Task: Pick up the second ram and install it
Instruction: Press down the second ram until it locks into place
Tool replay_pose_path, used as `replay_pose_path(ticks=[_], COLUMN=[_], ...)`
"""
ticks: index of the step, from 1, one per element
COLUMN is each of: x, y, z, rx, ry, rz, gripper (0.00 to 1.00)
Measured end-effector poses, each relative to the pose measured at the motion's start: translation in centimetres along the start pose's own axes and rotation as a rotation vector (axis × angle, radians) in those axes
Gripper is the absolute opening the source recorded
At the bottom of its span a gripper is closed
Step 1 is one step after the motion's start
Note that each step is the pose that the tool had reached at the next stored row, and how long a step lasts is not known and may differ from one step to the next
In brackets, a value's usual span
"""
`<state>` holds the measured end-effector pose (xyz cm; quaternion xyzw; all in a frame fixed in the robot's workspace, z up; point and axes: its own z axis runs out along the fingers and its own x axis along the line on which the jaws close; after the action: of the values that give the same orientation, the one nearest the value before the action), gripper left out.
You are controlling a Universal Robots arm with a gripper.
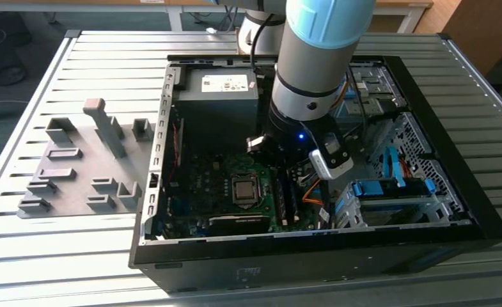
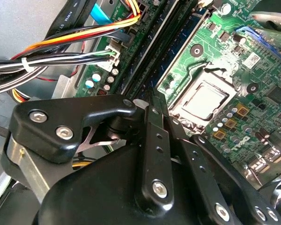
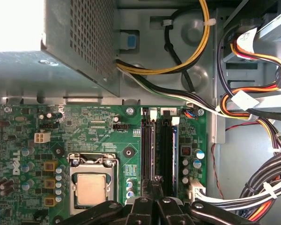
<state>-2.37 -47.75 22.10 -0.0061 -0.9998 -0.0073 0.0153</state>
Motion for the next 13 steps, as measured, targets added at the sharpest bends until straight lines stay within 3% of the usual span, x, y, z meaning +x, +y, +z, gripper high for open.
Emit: replay_pose_path(ticks=[13], x=[-0.03], y=[0.00], z=[0.48], rx=[-0.0004], ry=[-0.0002], rz=[0.000], gripper=[0.11])
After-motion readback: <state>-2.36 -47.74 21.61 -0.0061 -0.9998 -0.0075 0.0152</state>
